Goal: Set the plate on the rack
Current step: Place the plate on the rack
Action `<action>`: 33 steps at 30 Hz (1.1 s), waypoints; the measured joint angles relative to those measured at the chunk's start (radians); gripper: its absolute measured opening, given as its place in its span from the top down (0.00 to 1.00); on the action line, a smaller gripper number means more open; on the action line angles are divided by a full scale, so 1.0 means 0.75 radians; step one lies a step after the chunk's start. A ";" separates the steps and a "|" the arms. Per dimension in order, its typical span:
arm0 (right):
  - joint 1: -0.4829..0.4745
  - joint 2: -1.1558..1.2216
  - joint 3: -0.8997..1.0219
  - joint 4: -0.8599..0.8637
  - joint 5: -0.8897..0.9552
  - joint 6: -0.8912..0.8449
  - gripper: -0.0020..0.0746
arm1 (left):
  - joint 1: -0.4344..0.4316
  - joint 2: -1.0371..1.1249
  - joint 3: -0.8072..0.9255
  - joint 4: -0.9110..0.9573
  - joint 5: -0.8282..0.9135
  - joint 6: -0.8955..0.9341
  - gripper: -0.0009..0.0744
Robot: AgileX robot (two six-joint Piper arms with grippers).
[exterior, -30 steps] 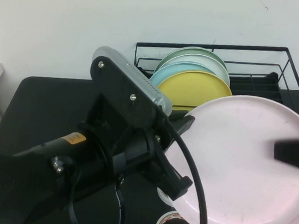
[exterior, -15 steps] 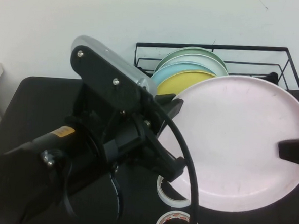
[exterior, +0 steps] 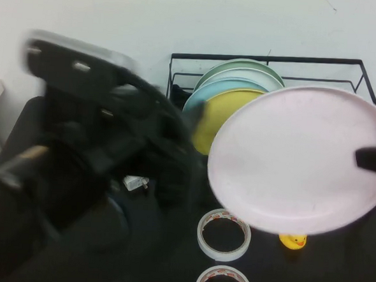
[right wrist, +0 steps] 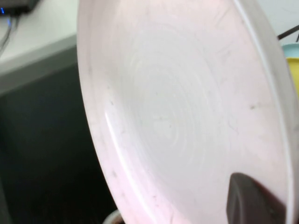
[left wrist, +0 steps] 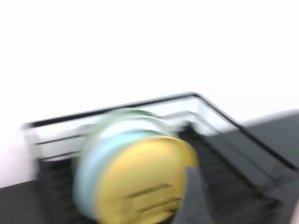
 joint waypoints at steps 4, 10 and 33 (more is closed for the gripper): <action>0.000 0.102 -0.153 -0.036 0.003 -0.005 0.84 | 0.000 -0.090 0.000 -0.297 -0.219 0.325 0.64; 0.000 0.282 -0.443 -0.043 0.008 -0.040 0.85 | 0.000 -0.266 0.106 -0.390 -0.326 0.522 0.96; 0.268 0.873 -0.923 -0.321 -0.354 -0.354 0.85 | 0.000 -0.776 0.623 -0.399 0.138 -0.017 0.99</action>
